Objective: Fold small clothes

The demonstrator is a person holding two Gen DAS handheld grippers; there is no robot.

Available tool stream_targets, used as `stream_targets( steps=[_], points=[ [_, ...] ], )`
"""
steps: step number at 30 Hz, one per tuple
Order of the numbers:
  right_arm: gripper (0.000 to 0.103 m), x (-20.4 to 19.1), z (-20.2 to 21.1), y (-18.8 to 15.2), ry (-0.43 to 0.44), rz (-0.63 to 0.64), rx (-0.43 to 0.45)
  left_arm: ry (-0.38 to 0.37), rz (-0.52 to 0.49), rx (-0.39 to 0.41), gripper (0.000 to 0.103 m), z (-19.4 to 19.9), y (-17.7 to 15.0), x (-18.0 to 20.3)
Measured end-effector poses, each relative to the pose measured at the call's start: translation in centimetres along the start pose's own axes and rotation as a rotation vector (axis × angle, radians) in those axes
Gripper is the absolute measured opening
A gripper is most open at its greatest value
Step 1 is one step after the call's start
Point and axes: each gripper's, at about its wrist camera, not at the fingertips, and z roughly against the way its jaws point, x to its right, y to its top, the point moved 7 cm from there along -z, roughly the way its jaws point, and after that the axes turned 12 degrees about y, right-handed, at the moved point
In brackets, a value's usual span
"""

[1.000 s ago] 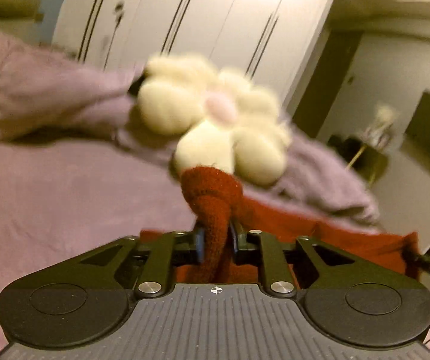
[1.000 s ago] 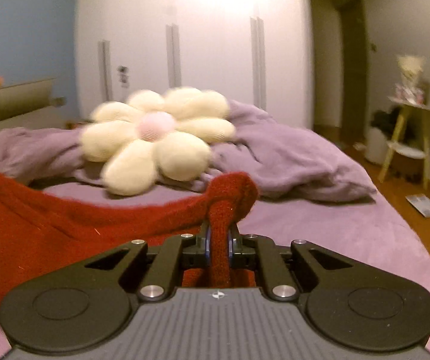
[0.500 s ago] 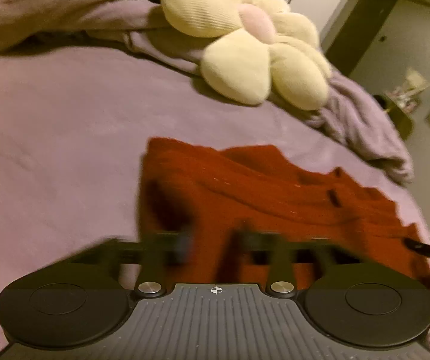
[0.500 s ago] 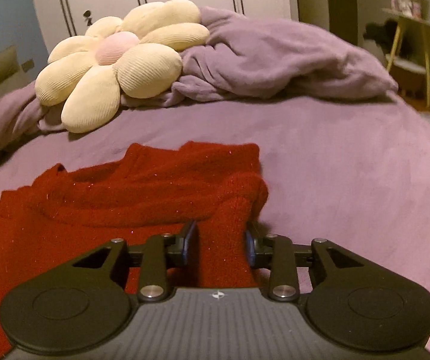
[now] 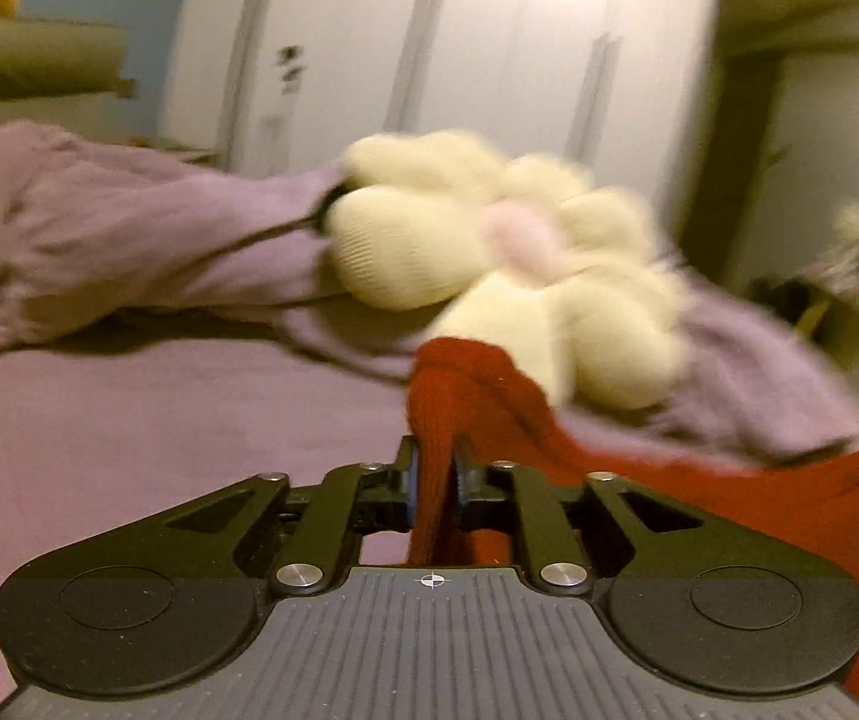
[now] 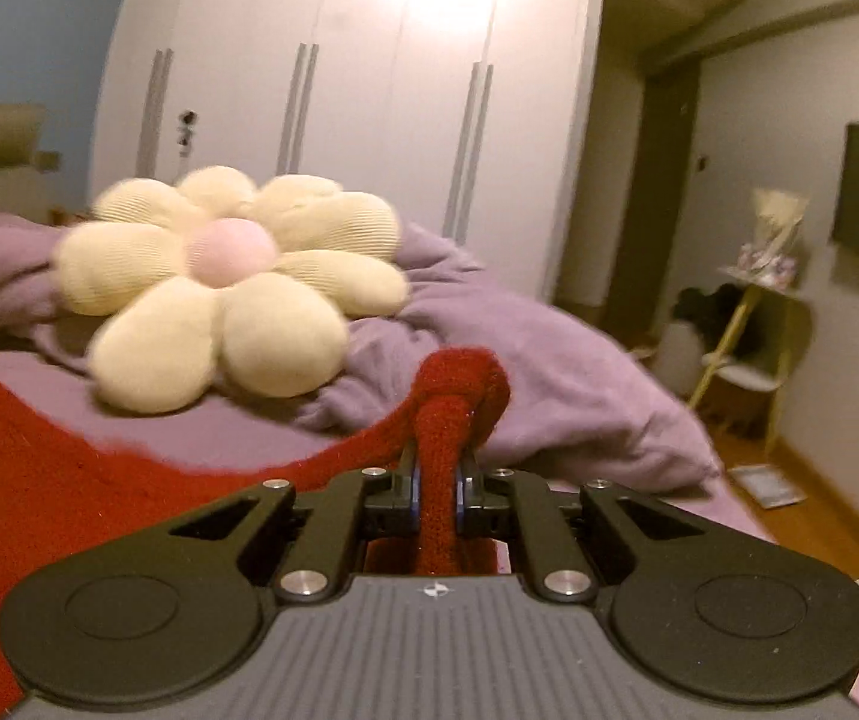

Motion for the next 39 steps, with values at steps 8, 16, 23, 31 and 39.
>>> stream_targets(
  steps=[8,16,23,31,39],
  points=[
    [0.033,-5.6,-1.2,-4.1,0.352,-0.371,-0.067,-0.168,0.175,-0.136,0.075,-0.9,-5.9,4.8],
    [0.045,-10.6,-4.6,-8.8,0.416,-0.276,-0.106,-0.072,-0.095,-0.078,0.082,-4.8,-10.7,7.7],
    [0.043,-1.1,-2.6,-10.2,0.167,-0.200,-0.071,0.055,0.066,-0.125,0.093,-5.0,-10.3,2.3],
    [0.055,2.2,1.5,-10.8,-0.020,-0.297,-0.138,0.141,0.070,-0.203,0.097,-1.9,-11.5,-4.4],
    [0.024,-9.1,5.9,-9.5,0.371,-0.237,-0.129,-0.050,0.151,-0.322,0.094,1.2,-13.2,-3.3]
  ],
)
